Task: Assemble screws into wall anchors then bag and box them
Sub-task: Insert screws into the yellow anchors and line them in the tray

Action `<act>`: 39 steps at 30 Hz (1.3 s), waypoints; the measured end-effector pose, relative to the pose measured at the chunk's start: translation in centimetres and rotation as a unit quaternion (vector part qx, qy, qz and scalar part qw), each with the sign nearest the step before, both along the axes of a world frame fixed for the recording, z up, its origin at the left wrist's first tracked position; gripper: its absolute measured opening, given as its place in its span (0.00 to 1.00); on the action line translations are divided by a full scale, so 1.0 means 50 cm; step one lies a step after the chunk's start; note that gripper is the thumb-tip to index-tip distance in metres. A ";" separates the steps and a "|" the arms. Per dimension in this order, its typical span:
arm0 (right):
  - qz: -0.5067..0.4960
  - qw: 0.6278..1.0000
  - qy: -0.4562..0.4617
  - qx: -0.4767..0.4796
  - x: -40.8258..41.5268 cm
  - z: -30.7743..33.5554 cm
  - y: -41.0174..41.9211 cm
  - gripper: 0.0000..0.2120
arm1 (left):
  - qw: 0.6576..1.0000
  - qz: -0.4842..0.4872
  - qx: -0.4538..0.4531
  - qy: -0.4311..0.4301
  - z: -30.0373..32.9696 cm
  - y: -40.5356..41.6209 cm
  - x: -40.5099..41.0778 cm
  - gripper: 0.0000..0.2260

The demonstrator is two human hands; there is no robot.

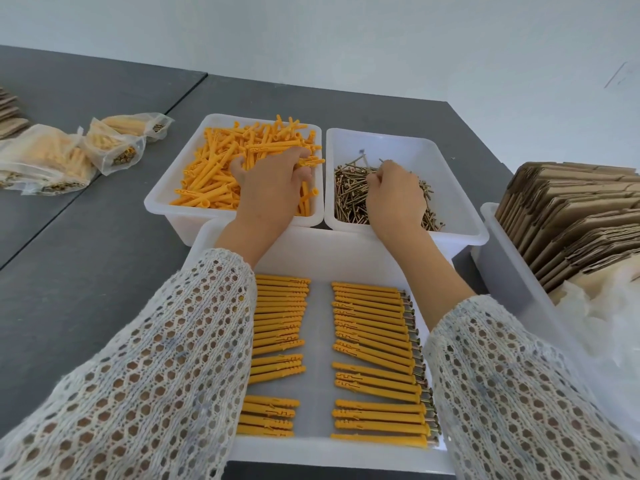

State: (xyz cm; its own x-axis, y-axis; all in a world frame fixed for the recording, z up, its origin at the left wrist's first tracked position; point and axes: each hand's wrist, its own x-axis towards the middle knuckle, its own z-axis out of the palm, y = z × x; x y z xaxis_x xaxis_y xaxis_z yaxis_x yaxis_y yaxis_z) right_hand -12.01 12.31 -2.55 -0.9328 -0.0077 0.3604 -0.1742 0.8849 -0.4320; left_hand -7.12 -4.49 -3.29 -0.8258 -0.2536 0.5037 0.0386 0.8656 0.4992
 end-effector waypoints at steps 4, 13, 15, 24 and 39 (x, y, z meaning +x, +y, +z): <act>0.091 0.959 0.001 -0.267 0.012 0.007 -0.010 0.11 | 0.993 -0.091 0.074 -0.012 0.000 -0.010 0.000 0.09; 0.178 0.860 -0.110 -0.466 0.045 0.021 -0.037 0.06 | 0.983 -0.173 0.024 -0.053 -0.001 -0.011 0.000 0.15; 0.192 0.867 -0.110 -0.447 0.049 0.019 -0.042 0.05 | 0.984 -0.171 0.019 -0.055 0.002 -0.011 0.002 0.16; 0.240 0.921 -0.091 -0.293 0.055 0.013 -0.048 0.04 | 0.982 -0.186 -0.010 -0.034 -0.001 -0.013 0.005 0.12; 0.299 0.901 -0.072 -0.307 0.082 0.029 -0.069 0.10 | 0.839 -0.299 0.441 -0.115 0.044 -0.008 0.012 0.14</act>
State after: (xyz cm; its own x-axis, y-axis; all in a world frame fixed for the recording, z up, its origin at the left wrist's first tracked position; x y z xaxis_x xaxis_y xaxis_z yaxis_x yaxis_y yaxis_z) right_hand -7.90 8.86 -1.09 -0.8656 -0.3640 0.3438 -0.4434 0.2383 -0.8641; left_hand -6.50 -4.91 -1.10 -0.9878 0.0494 0.1480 0.1489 0.0162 0.9887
